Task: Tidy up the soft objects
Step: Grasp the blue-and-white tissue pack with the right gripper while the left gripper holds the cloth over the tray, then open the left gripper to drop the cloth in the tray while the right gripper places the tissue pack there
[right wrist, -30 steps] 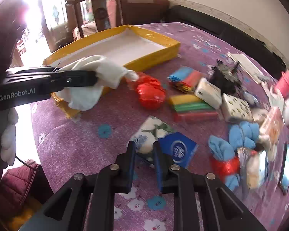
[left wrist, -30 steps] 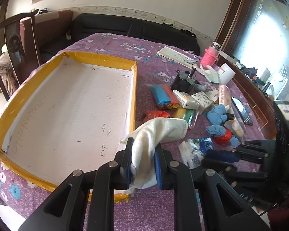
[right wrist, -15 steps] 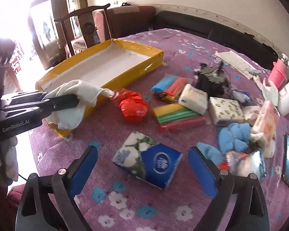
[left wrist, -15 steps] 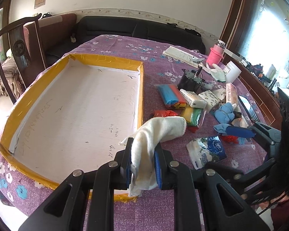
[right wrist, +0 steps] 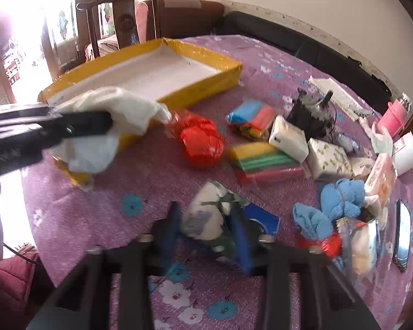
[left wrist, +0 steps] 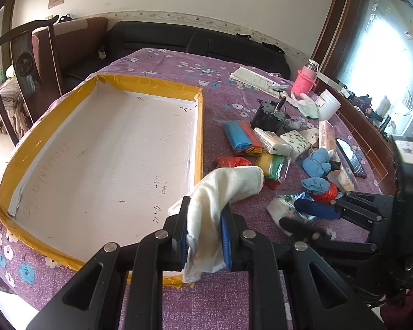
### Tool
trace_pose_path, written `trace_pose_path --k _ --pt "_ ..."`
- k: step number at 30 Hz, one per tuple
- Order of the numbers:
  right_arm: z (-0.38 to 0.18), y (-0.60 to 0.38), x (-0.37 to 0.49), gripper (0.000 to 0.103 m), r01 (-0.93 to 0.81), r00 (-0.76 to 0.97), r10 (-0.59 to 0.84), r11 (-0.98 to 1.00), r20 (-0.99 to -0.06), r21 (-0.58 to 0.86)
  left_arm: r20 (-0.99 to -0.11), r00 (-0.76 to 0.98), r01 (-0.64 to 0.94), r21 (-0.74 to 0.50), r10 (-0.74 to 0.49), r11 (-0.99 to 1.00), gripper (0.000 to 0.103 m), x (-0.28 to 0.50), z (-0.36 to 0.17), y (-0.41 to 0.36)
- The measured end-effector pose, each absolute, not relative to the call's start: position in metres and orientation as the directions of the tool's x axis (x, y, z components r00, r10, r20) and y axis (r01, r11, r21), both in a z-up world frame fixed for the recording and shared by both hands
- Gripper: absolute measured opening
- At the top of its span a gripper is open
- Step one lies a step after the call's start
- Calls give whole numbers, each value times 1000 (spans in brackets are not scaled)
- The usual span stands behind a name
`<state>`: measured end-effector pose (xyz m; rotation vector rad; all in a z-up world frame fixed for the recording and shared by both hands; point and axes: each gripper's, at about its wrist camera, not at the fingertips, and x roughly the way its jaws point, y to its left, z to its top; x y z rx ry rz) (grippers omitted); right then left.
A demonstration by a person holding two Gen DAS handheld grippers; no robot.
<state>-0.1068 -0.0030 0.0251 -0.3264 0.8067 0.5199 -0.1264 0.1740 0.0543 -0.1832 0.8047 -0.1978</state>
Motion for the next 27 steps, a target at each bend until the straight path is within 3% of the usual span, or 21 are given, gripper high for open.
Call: trace_pose_path --k 2,3,8,9,10,12,14,18,23,26,27 --pt "31 -5 -107 16 -555 577 326 829 -749 -66 -688 682 100 -248 -248 964 18 -127 57 180" --pt "34 -6 -108 6 -552 577 334 832 -746 -55 -685 685 97 -253 -249 963 18 -128 58 183" --pt "51 -19 -105 9 -554 588 375 832 -716 -19 -681 685 79 -282 -258 956 18 -129 59 196" --pt "52 -24 -102 25 -575 566 388 818 -727 -10 -679 685 79 -289 -263 954 18 -129 60 199" --pt "52 -27 -102 61 -583 559 384 812 -735 -19 -677 686 82 -293 -267 953 18 -130 60 200" --pt "51 -33 -103 103 -606 564 350 791 -748 -86 -671 690 88 -295 -272 951 18 -133 61 201" --pt "46 -38 -101 103 -615 559 309 777 -769 -135 -667 691 89 -302 -277 949 18 -135 61 203" --pt "32 -46 -85 103 -569 471 310 822 -826 -16 -663 690 83 -327 -291 941 18 -131 59 204" --pt "20 -38 -80 103 -521 464 355 850 -812 74 -671 679 92 -323 -297 942 18 -127 56 202" --pt "12 -26 -74 102 -488 473 313 872 -824 51 -672 677 90 -331 -302 939 18 -125 55 205" --pt "10 -23 -72 95 -475 479 293 879 -828 36 -672 676 89 -335 -304 938 18 -125 54 207"
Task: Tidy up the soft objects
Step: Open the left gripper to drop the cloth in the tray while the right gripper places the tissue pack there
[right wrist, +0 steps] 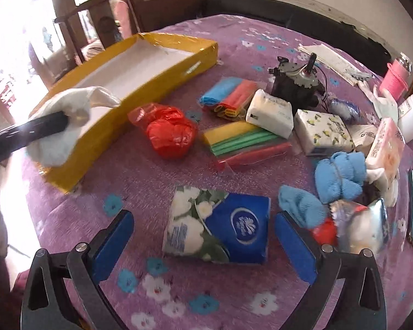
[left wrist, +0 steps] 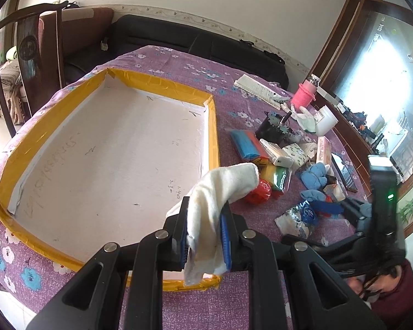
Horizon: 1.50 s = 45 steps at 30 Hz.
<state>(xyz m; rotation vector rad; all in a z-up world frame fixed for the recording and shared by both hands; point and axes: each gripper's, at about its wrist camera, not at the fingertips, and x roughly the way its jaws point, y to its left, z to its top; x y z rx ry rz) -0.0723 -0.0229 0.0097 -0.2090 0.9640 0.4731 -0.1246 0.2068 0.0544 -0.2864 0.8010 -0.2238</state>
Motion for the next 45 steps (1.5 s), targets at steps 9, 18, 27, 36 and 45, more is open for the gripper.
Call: trace_pose_path --k 9,18,27,36,45 --pt "61 -7 -89 75 -533 580 326 845 -747 -45 -644 683 108 -375 -343 921 18 -112 84 238" --pt "112 56 -30 75 -626 621 439 776 -649 -74 -678 653 88 -374 -337 923 18 -10 106 268" --pt "86 117 44 75 -640 638 391 749 -664 -174 -736 555 -38 -489 -389 872 18 89 52 279" --pt "65 126 72 90 -620 647 342 756 -681 -210 -736 560 -92 -511 -380 855 63 103 38 284" --pt "106 67 40 96 -535 710 377 838 -595 -106 -681 642 -36 -485 -352 874 69 46 89 270"
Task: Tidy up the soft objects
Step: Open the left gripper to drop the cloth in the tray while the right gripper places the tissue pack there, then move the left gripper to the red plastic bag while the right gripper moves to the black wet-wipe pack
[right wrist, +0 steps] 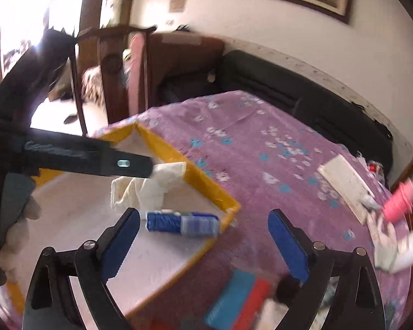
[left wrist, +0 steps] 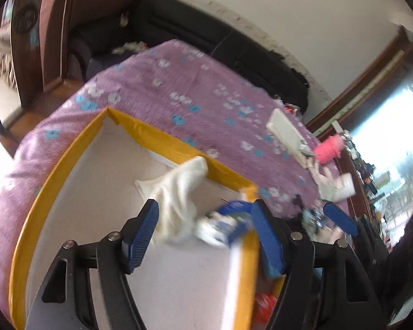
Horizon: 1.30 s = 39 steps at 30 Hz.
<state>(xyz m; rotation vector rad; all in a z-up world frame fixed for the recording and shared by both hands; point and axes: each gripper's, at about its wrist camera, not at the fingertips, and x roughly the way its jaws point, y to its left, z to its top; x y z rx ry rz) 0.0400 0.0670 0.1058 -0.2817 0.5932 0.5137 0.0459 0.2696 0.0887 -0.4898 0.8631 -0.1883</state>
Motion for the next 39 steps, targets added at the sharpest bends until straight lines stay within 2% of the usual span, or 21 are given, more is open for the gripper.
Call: trace_pose_path --k 4,8,10,13,19,21,23,25,27,30,36,39 --pt "135 3 -3 96 -466 751 404 885 -523 14 -630 692 70 -426 -351 902 79 -9 120 233" --pt "168 -73 -62 97 -392 808 415 908 -418 144 -607 689 168 -397 -395 902 79 -51 135 195" --pt "187 -107 -91 102 -357 838 406 913 -365 197 -585 685 226 -397 -434 890 79 -74 145 173" --pt "214 -148 -135 102 -310 879 372 921 -298 236 -549 693 282 -391 -467 876 79 -101 161 151" --pt "260 -205 -209 102 -271 903 328 936 -279 225 -478 715 365 -365 -509 856 80 -145 206 124" --pt "281 -221 -231 102 -244 925 286 952 -252 186 -448 747 371 -333 -492 867 85 -151 223 119" --pt "312 -241 -254 102 -192 955 215 973 -204 127 -417 776 367 -312 -473 876 99 -154 234 116" --pt "339 -262 -267 102 -148 968 166 983 -186 107 -421 783 358 -296 -457 886 103 -148 234 112" --pt "350 -276 -268 102 -119 965 144 985 -219 123 -464 765 340 -296 -446 893 103 -134 220 107" --pt "331 -289 -252 103 -85 942 130 984 -309 156 -588 696 290 -296 -412 910 103 -99 175 100" --pt "207 -276 -183 102 -79 835 148 985 -529 151 -777 556 225 -202 -296 953 102 -47 83 84" --pt "144 -261 -150 102 -109 770 181 982 -612 154 -823 522 241 -107 -222 965 102 -34 56 73"
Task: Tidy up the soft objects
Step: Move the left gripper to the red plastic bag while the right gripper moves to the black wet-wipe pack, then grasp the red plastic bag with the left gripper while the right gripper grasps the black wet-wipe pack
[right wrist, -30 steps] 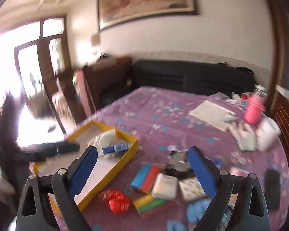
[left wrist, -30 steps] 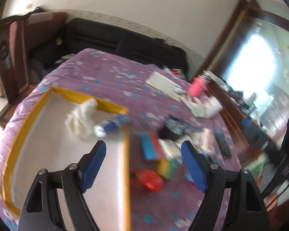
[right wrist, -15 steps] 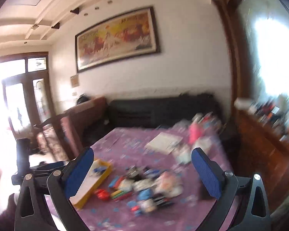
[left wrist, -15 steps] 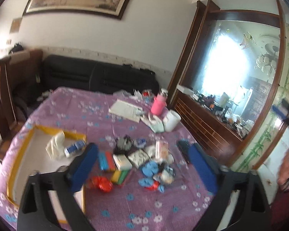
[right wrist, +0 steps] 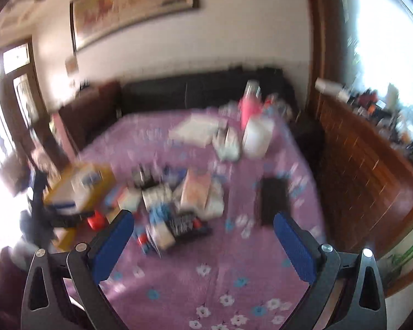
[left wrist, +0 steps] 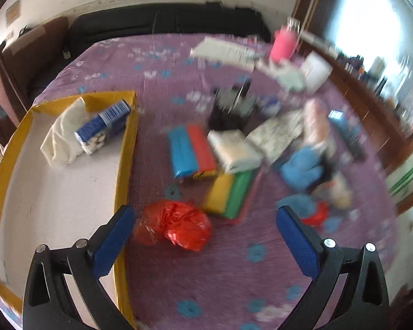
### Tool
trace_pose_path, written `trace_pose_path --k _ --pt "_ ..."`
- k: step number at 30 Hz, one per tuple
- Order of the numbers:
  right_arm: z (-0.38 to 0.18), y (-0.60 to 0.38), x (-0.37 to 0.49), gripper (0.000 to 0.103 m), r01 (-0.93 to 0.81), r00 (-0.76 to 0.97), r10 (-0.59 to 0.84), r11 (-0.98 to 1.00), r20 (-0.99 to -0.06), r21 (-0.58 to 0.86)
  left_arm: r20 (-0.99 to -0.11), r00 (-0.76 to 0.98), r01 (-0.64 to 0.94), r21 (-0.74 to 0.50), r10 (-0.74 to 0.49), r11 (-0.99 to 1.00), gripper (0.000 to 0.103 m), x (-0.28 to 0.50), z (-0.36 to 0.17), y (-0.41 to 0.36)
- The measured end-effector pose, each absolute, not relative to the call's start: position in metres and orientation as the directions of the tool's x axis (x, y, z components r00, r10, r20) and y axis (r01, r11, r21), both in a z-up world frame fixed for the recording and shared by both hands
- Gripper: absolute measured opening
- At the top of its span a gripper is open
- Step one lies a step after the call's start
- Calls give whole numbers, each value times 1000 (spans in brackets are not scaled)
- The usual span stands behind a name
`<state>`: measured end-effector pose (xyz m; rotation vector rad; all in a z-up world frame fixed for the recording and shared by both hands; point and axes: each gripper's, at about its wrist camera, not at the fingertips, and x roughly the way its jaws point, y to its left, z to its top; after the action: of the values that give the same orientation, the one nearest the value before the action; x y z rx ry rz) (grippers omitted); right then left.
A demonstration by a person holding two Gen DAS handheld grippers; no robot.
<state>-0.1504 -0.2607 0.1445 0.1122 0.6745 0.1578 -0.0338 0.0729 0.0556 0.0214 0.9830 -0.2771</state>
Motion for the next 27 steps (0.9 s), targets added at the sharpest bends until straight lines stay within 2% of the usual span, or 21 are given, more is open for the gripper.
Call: trace_pose_path --k 3,5,6,7,10,16,18,19,20,25,27 --pt "102 -250 -123 102 -144 712 259 963 -652 226 -851 485 221 -104 -202 970 100 -20 35 74" --pt "82 -243 -106 102 -157 675 323 942 -663 298 -866 451 211 -132 -217 969 82 -13 24 78" --pt "75 -241 -98 102 -160 660 346 932 -667 325 -862 470 212 -100 -191 972 78 -14 24 75" --pt "68 -238 -89 102 -162 643 367 923 -672 348 -859 478 223 -82 -182 971 62 -16 24 74" --pt "50 -230 -70 102 -155 612 384 915 -691 371 -853 469 270 -110 -230 957 42 -24 26 71" --pt "32 -220 -66 102 -169 599 382 919 -703 356 -856 437 330 -133 -276 935 45 -51 30 67" --pt "28 -220 -65 102 -167 593 391 915 -704 367 -856 447 331 -112 -260 937 57 -54 30 64" --pt "26 -222 -65 102 -160 588 398 910 -704 381 -856 455 329 -93 -244 940 70 -54 29 62" --pt "24 -222 -63 102 -153 585 404 906 -703 394 -857 464 323 -72 -225 944 77 -52 28 60" --pt "15 -228 -59 102 -97 566 429 882 -703 460 -866 467 321 -22 -178 947 78 -48 9 42" --pt "14 -226 -58 102 -85 557 436 876 -707 474 -852 493 326 -9 -179 945 75 -53 9 39"
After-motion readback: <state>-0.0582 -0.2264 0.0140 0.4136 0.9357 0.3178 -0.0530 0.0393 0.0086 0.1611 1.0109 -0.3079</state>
